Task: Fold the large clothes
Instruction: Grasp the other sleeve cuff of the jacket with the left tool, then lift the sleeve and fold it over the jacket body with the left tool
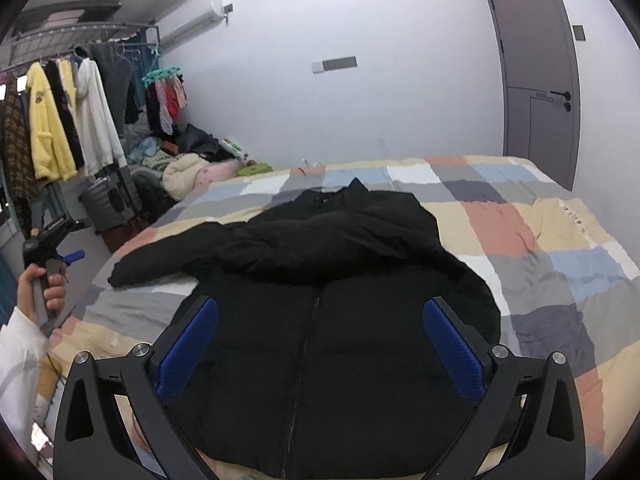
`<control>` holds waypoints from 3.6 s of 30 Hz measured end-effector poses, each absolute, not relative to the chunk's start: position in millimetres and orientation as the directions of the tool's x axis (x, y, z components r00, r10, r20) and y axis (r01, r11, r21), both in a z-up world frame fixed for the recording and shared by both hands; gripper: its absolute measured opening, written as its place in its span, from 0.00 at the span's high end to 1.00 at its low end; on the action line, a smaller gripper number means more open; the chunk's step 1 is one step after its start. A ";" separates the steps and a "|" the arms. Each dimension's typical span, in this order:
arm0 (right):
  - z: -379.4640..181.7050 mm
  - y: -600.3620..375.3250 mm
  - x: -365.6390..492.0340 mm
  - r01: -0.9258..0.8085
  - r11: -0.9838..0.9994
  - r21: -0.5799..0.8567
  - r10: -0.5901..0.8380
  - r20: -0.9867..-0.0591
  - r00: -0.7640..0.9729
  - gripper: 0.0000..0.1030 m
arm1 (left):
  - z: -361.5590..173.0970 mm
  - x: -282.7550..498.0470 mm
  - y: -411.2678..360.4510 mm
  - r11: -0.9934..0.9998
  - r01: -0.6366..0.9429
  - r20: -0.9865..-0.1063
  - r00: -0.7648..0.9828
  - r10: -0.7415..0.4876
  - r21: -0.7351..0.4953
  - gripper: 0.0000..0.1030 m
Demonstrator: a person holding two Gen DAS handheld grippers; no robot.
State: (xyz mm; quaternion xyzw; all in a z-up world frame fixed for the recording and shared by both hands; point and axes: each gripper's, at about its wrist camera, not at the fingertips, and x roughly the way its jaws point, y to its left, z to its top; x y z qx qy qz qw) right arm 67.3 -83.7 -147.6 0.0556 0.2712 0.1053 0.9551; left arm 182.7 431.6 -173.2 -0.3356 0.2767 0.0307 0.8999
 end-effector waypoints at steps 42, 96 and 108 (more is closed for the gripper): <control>-148.4 -57.0 128.0 -0.215 0.970 0.112 0.239 -0.593 0.769 0.00 | -216.6 232.5 529.9 0.669 -0.440 -0.467 0.871 0.154 -0.599 0.95; -138.2 -212.9 72.8 -0.134 0.973 0.188 0.213 -0.509 0.834 0.00 | -134.6 333.4 24.0 0.975 0.148 -0.564 0.797 -0.216 -0.163 0.95; -178.0 -239.4 100.6 -0.069 0.967 0.243 0.198 -0.560 0.804 0.00 | -212.0 367.7 -27.2 0.970 0.194 -0.698 0.675 -0.239 -0.144 0.95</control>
